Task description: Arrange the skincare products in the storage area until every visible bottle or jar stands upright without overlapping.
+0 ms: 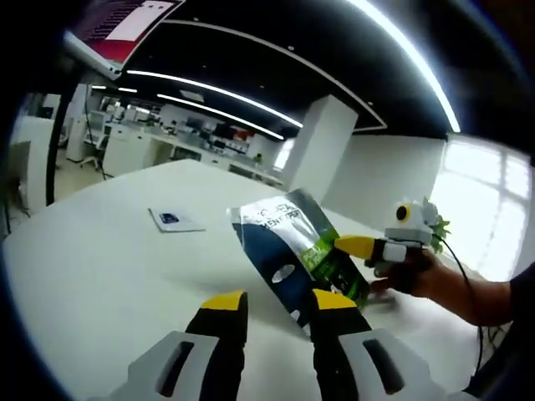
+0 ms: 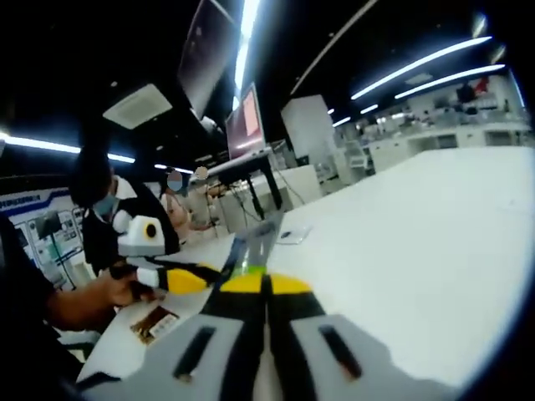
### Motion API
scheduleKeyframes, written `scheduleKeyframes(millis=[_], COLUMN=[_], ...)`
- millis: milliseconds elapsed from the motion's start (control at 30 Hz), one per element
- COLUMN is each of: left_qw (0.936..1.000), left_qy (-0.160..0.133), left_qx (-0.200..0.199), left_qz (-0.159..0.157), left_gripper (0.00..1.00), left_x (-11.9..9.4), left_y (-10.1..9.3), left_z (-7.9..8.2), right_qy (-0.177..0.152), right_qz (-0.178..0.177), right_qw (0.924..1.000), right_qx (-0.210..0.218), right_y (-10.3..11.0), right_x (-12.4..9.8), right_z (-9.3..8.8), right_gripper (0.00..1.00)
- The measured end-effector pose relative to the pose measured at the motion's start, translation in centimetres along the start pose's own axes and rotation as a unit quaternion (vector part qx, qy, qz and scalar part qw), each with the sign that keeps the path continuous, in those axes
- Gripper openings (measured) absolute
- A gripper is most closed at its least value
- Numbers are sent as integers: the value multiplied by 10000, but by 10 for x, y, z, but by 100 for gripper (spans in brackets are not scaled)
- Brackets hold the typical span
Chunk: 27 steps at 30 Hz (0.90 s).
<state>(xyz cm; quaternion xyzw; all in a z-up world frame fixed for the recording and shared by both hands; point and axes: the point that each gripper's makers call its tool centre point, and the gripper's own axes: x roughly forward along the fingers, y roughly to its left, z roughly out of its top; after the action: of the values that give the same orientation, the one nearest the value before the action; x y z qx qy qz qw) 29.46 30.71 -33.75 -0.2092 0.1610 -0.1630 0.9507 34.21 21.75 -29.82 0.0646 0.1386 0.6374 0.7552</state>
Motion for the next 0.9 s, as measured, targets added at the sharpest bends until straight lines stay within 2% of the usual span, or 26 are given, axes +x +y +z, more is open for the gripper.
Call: scheduleKeyframes(millis=[267, 367, 500, 667, 767, 900], left_qw=[9993, 9990, 9988, 9983, 9974, 9955], left_qy=[267, 254, 109, -180, -310, -544], left_qx=[236, 355, 460, 411, 447, 286], left_qz=[-59, -112, -153, -382, -480, -720], left_gripper=[22, 17, 10, 3, 2, 0], left_x=[4, 3, 0, -5, -8, -14], left_y=[-14, -17, -17, -28, -33, -47], left_z=[-12, -11, -6, 1, 5, 8], right_qy=[-189, -232, -346, -425, -448, -554], right_qz=[58, 68, 28, -73, -146, -214], right_qw=[9998, 9997, 9993, 9988, 9982, 9972], right_qx=[-25, -55, -117, -250, -374, -444], right_y=[-1, 3, 6, 10, 18, 25], right_x=[-2, -3, -9, -16, -22, -30], right_z=[10, 13, 20, 27, 28, 32], right_gripper=[0, 0, 0, 0, 0, 0])
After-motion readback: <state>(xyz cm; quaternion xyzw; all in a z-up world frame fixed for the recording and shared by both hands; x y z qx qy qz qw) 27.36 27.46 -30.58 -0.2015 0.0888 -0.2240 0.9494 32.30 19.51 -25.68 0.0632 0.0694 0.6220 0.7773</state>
